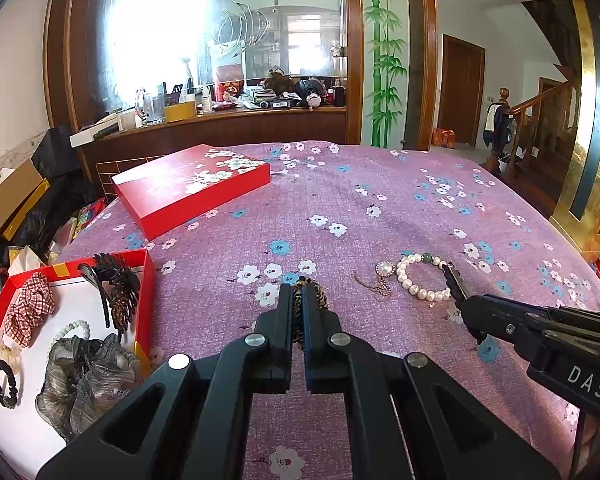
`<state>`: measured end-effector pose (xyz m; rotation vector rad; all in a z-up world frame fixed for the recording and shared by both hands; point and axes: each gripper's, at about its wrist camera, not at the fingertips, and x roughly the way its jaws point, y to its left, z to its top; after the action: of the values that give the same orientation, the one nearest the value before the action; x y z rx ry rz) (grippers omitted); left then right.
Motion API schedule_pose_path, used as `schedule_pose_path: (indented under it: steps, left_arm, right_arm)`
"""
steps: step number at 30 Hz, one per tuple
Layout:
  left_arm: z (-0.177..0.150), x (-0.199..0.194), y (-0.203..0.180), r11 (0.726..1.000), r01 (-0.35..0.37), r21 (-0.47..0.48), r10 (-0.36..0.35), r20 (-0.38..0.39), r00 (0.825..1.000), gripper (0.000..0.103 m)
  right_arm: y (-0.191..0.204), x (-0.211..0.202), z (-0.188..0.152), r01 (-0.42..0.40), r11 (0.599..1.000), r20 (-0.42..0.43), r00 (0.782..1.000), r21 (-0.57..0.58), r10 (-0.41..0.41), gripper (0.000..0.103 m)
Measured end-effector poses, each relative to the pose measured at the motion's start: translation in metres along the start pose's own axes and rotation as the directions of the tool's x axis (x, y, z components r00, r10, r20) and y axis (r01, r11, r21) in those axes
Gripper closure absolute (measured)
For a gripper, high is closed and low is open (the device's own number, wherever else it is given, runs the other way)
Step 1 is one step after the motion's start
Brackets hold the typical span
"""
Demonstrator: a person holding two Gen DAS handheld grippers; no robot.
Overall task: Organize jewelry
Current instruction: 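Close the left gripper on the leopard-print scrunchie while the right holds the clip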
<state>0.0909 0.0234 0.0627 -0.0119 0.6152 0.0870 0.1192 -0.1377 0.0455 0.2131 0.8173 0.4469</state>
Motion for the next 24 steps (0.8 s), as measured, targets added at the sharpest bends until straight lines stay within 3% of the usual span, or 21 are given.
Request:
schedule_pose_path:
  steps: [16, 24]
  left_arm:
    - [0.001, -0.002, 0.001, 1.000, -0.002, -0.002, 0.002, 0.008, 1.000, 0.100]
    - [0.013, -0.017, 0.004, 1.000, 0.011, -0.028, -0.010, 0.024, 1.000, 0.100]
  right_arm:
    - [0.001, 0.000, 0.000, 0.003, 1.000, 0.006, 1.000, -0.004, -0.003, 0.090]
    - [0.001, -0.011, 0.005, 0.008, 1.000, 0.048, 0.999, 0.000, -0.008, 0.090]
